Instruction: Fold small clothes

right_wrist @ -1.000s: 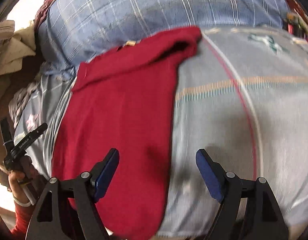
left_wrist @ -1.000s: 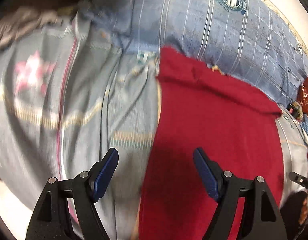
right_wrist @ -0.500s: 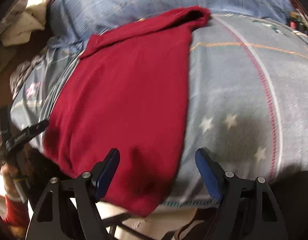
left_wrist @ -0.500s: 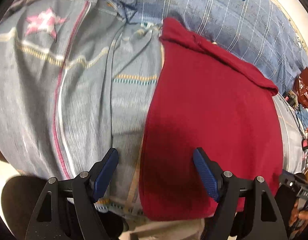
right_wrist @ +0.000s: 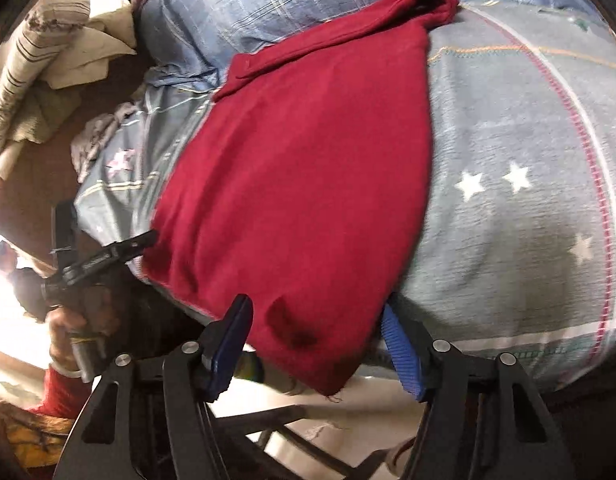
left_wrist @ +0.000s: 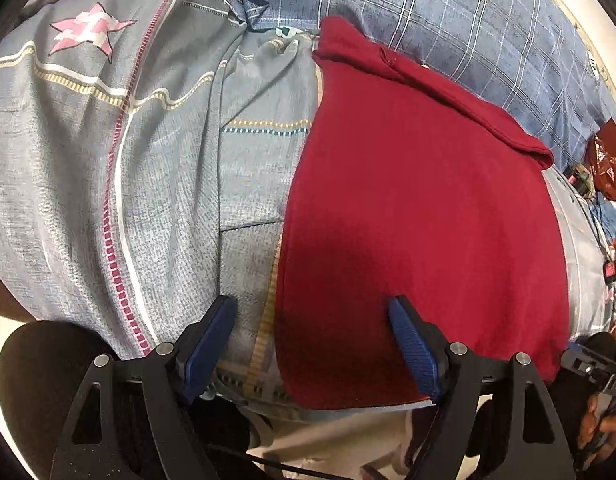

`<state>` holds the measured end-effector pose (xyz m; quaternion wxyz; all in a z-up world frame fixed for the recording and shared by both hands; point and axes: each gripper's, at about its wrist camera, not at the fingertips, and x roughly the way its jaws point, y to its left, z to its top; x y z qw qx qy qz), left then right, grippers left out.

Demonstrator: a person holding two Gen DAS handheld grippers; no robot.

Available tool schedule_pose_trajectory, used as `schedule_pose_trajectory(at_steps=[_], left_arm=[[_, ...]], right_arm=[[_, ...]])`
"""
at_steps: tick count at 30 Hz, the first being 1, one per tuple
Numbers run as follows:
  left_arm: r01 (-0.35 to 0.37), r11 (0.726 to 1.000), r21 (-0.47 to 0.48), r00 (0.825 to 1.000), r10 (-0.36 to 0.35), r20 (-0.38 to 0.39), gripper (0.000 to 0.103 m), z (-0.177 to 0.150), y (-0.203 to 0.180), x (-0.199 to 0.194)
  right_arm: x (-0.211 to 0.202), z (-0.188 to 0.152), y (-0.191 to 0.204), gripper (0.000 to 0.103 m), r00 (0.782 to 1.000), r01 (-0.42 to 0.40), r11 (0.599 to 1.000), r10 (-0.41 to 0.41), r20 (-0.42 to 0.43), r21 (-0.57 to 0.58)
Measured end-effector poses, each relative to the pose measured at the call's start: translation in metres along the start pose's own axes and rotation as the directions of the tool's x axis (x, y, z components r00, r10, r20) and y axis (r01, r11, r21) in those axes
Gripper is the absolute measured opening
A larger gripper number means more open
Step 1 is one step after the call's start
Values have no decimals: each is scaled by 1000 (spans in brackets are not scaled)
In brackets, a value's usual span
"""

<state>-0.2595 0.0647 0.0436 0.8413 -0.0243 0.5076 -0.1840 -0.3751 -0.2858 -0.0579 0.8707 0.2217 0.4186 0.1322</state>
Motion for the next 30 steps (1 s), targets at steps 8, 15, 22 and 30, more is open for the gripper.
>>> schedule_pose_trajectory(at_steps=[8, 15, 22, 30], left_arm=[[7, 999, 38, 1000, -6, -15, 78, 1, -4, 4], [22, 999, 50, 999, -21, -25, 77, 6, -9, 8], [22, 998, 62, 1000, -21, -20, 77, 5, -9, 10], [-37, 996, 80, 999, 38, -9, 57, 5, -16, 7]], right_arm=[[7, -1, 1, 70, 1000, -24, 999, 24, 5, 43], [8, -8, -3, 34, 997, -72, 995, 72, 6, 67], [18, -4, -1, 32, 993, -117, 988, 116, 16, 103], [14, 2, 7, 26, 990, -141, 986, 140, 16, 84]])
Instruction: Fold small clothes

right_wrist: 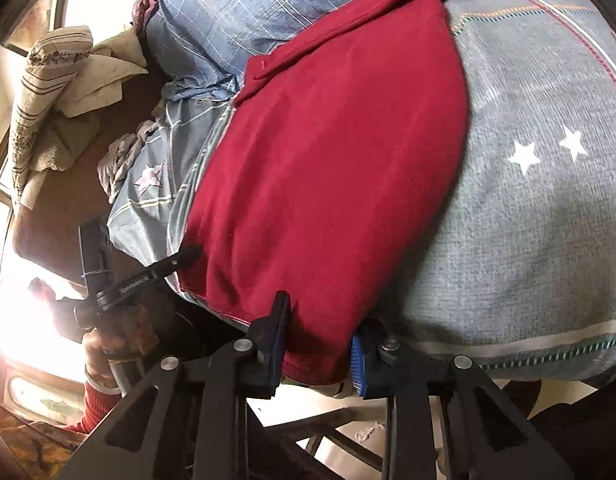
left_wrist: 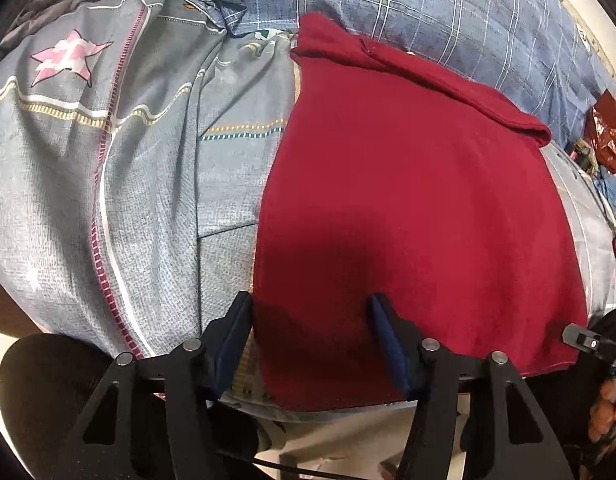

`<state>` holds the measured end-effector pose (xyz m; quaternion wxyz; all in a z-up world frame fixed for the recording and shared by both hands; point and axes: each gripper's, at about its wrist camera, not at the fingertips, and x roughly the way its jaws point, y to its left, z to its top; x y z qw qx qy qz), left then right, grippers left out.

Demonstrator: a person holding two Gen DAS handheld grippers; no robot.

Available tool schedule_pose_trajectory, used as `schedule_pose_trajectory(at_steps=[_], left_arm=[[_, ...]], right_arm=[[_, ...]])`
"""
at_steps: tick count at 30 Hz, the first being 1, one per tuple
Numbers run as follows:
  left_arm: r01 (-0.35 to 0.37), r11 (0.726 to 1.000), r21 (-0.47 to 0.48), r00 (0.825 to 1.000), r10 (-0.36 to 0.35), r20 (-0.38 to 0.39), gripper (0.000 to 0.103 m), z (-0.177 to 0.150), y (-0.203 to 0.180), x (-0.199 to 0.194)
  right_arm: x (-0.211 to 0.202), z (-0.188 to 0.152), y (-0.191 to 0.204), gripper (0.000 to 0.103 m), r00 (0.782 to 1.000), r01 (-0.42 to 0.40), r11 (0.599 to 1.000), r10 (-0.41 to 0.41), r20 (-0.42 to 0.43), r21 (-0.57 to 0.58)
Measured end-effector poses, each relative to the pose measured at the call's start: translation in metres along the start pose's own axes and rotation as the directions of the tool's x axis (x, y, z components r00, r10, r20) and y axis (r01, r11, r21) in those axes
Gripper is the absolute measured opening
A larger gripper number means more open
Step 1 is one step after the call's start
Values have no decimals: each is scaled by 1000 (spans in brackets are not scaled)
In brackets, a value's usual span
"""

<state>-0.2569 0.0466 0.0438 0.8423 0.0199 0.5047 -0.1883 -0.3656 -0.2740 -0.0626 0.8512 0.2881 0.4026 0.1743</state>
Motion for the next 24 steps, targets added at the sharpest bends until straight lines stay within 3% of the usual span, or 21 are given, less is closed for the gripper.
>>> schedule_pose_trajectory(at_steps=[11, 12, 14, 15, 16, 20, 24], left_arm=[[0, 1000, -18, 1000, 0, 7, 55, -2, 1, -2], [0, 1000, -19, 1000, 0, 6, 52, -3, 0, -3], [13, 1000, -20, 1000, -13, 2, 36, -2, -1, -5], [36, 999, -25, 999, -36, -5, 19, -1, -2, -6], [59, 998, -32, 998, -59, -16, 14, 0, -2, -6], [112, 993, -35, 993, -113, -16, 10, 13, -1, -16], [158, 986, -50, 986, -155, 62, 10, 38, 3, -37]], right_arm=[[7, 0, 1, 30, 999, 37, 999, -37, 10, -2], [7, 0, 0, 30, 999, 33, 999, -33, 11, 6], [7, 0, -1, 30, 1000, 23, 1000, -23, 10, 16], [6, 1, -1, 26, 1000, 18, 1000, -18, 11, 18], [5, 1, -1, 25, 1000, 13, 1000, -13, 14, 16], [-8, 9, 8, 17, 997, -55, 998, 55, 59, 0], [-38, 31, 23, 15, 982, -102, 994, 108, 154, -42]])
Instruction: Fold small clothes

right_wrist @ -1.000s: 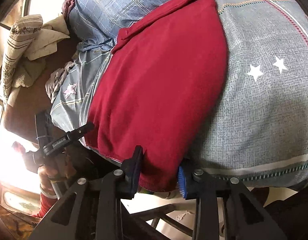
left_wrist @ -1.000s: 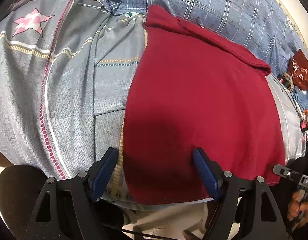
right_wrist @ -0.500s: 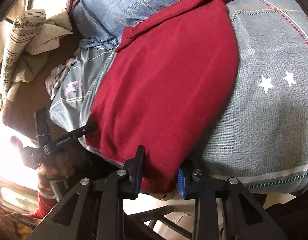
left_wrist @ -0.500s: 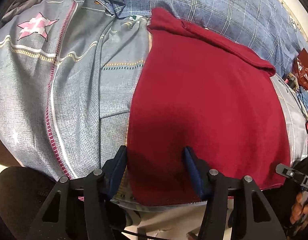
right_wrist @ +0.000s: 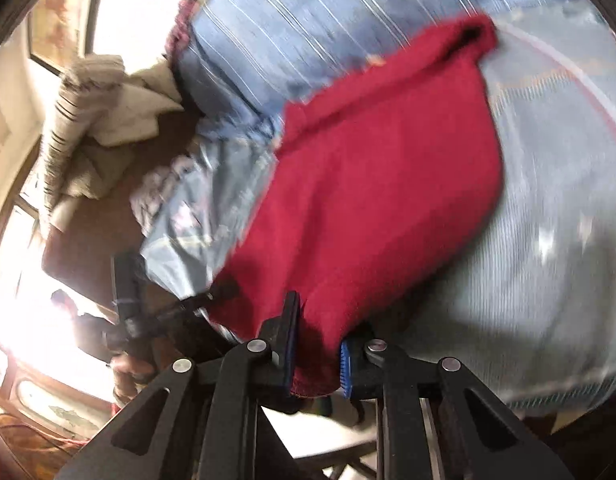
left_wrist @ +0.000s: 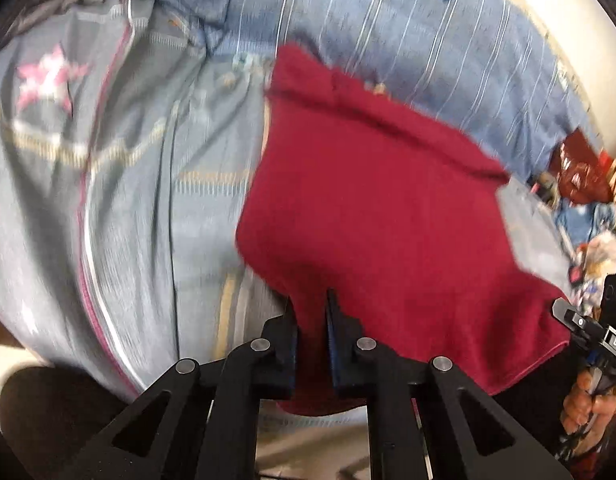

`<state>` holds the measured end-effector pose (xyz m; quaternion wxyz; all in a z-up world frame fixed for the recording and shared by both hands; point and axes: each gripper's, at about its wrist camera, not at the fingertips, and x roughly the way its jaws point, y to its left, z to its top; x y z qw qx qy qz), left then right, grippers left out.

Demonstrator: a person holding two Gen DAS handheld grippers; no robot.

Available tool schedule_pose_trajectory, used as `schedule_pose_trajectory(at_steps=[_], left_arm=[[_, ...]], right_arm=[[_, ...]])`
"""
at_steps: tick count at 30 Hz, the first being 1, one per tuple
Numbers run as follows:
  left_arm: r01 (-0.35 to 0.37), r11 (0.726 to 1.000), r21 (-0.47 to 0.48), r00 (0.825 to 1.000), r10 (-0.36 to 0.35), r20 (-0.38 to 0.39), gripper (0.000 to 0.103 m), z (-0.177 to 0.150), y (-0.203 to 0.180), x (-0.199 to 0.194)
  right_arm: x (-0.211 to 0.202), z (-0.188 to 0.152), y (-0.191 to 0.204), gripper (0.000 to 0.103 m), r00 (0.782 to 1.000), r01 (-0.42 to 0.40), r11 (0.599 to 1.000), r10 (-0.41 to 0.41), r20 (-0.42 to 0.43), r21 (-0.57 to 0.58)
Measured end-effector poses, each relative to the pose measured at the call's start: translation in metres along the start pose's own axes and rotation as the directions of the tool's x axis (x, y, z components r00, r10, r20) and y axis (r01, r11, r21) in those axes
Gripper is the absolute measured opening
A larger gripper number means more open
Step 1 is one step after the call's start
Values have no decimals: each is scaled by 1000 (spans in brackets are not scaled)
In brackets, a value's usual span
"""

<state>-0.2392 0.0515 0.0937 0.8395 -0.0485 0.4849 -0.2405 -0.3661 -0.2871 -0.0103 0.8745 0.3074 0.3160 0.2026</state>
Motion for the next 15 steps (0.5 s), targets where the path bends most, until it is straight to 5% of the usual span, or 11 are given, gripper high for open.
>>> schedule_pose_trajectory(at_steps=[7, 15], left_arm=[[44, 999, -16, 991, -41, 125, 10, 61, -3, -4], [-9, 1000, -27, 984, 13, 177, 9, 144, -24, 61]], right_arm=[[-18, 64, 10, 15, 991, 7, 999, -3, 133, -34], [5, 159, -1, 14, 970, 139, 988, -122, 210, -67]])
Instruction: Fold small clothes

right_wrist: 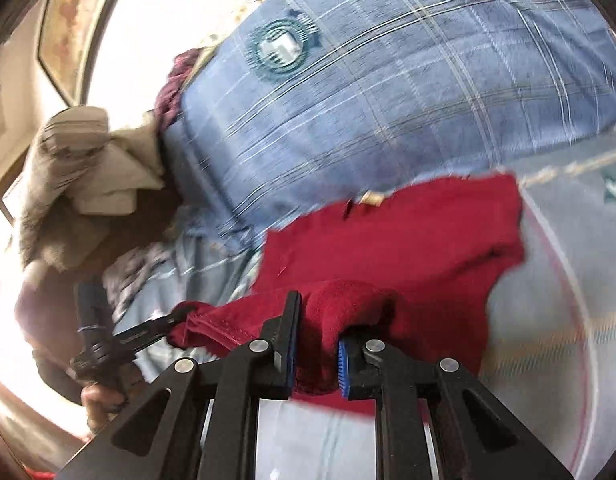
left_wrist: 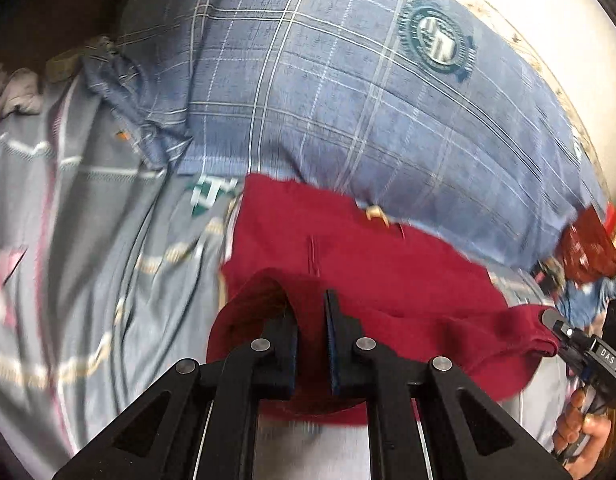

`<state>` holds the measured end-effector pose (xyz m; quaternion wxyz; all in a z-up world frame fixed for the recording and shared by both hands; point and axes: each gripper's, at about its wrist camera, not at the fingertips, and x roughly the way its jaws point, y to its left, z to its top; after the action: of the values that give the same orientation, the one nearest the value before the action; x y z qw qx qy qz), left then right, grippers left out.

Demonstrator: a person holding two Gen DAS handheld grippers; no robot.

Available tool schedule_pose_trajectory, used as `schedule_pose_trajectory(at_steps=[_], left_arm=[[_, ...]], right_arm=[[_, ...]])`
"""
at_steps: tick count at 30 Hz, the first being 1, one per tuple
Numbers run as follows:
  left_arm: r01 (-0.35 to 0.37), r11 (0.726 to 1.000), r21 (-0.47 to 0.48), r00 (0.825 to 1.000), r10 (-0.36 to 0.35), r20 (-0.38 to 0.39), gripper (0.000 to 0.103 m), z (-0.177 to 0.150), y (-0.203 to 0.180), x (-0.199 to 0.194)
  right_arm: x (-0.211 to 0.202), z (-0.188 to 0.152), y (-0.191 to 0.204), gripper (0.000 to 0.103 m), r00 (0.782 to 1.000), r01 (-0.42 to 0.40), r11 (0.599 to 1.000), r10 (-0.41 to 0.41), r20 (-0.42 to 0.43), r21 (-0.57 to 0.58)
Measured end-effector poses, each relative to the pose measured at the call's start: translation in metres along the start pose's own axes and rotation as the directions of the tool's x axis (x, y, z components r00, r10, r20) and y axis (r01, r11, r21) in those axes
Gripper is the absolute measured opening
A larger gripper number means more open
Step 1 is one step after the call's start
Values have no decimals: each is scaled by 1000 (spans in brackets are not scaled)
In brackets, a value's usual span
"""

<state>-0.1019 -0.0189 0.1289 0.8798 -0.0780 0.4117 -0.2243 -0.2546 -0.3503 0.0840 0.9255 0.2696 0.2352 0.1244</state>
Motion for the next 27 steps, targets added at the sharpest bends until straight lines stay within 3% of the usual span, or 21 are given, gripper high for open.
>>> schedule_pose_trajectory(at_steps=[6, 11, 14, 16, 19, 22, 23, 24, 27], left_arm=[[-17, 1000, -26, 999, 16, -37, 10, 47, -5, 83], [8, 997, -80, 998, -13, -57, 13, 72, 9, 144], [18, 999, -51, 999, -20, -36, 27, 80, 12, 164], [1, 1000, -26, 999, -2, -37, 50, 80, 12, 169], [-32, 999, -32, 999, 33, 40, 71, 82, 16, 152], [-11, 996, -83, 997, 17, 69, 74, 84, 26, 140], [-8, 996, -89, 998, 14, 68, 74, 83, 28, 139], [-9, 996, -88, 998, 15, 66, 74, 82, 28, 140], [-33, 996, -77, 999, 36, 37, 74, 75, 25, 151]], right_arm=[[52, 56, -28, 13, 999, 53, 998, -53, -11, 24], [97, 80, -59, 14, 995, 101, 993, -99, -28, 62], [117, 82, -73, 16, 993, 118, 992, -117, -30, 44], [128, 82, -85, 22, 990, 131, 989, -126, -63, 67], [128, 88, -102, 24, 993, 94, 981, -80, -90, 169], [110, 93, -107, 41, 998, 51, 973, -40, -51, 227], [98, 93, -107, 59, 997, 82, 970, -81, -13, 227], [89, 93, -107, 66, 993, 109, 967, -117, 21, 229], [71, 93, -105, 65, 992, 101, 971, -115, 53, 216]])
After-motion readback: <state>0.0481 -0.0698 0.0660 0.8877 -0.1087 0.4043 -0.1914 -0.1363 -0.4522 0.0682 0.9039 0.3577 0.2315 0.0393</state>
